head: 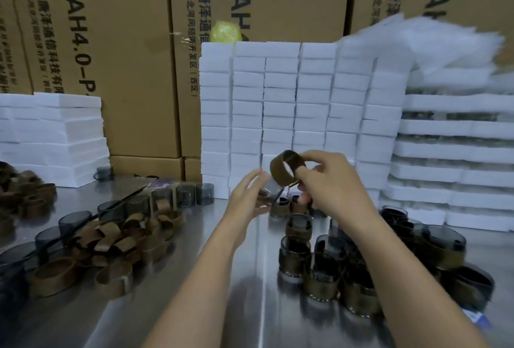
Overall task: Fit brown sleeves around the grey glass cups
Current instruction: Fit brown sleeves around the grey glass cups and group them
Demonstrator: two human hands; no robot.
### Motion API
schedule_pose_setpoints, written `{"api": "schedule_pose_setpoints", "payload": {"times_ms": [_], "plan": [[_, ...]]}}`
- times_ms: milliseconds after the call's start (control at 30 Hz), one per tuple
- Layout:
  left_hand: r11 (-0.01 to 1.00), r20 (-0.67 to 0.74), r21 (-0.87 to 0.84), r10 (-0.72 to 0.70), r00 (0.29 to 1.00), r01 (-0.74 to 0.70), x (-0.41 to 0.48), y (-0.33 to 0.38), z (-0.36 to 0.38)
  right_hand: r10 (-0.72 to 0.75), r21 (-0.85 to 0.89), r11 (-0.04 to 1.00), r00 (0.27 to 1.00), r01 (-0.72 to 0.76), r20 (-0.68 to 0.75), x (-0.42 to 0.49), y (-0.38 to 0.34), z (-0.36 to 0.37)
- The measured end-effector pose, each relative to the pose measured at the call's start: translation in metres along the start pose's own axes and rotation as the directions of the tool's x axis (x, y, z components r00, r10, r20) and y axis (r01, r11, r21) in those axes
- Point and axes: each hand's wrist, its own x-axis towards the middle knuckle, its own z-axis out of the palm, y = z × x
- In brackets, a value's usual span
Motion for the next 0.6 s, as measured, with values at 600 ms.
{"api": "schedule_pose_setpoints", "payload": {"times_ms": [600], "plan": [[0.996,0.295,-0.059,0.079,0.952,-0.064,-0.033,0.084,0.058,-0.149,-0.147,0.983,0.945,0.110,-0.291,0.011,0.015,-0.057]]}}
